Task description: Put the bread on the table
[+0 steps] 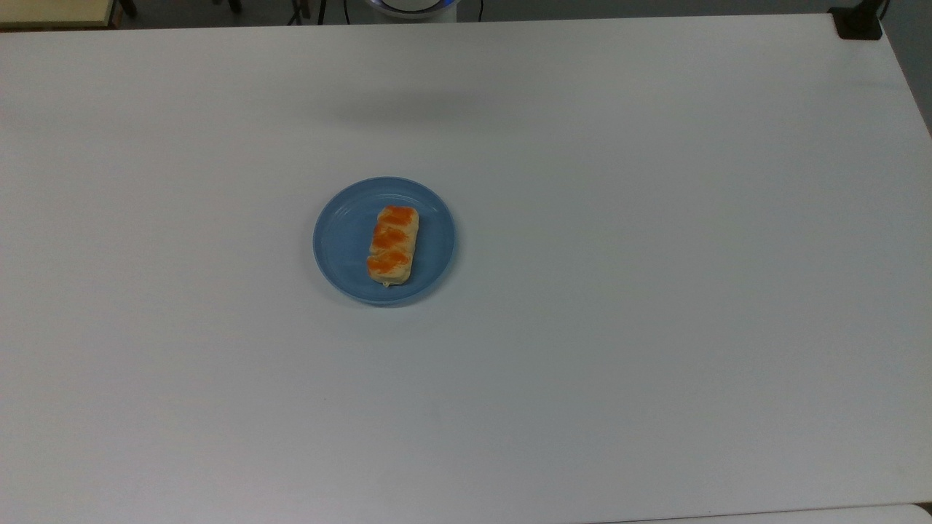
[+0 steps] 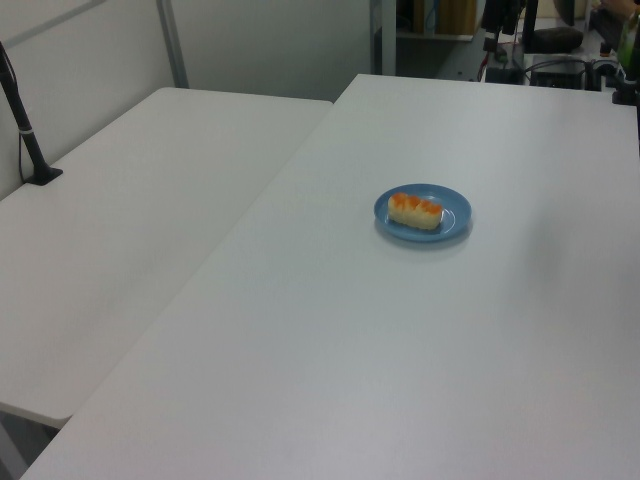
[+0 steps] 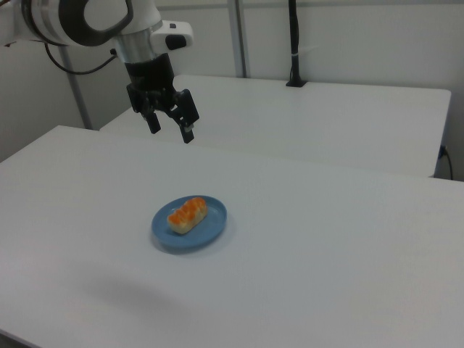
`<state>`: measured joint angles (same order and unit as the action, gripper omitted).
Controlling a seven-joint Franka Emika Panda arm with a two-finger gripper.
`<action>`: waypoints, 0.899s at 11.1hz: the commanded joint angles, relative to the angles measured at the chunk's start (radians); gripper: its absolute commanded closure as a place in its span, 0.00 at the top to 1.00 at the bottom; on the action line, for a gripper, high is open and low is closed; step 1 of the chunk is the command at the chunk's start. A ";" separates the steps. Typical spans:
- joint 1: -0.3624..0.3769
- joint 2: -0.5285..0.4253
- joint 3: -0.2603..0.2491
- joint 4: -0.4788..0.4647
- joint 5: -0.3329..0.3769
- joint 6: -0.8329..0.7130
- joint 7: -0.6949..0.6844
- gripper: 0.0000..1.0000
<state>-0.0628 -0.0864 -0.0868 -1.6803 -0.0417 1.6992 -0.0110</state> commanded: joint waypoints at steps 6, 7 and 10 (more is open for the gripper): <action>0.003 0.022 -0.005 0.005 0.019 0.000 -0.150 1.00; 0.005 0.022 -0.005 0.005 0.017 0.000 -0.152 1.00; 0.005 0.022 0.001 0.005 0.017 -0.009 -0.145 1.00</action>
<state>-0.0628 -0.0649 -0.0864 -1.6802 -0.0417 1.6993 -0.1338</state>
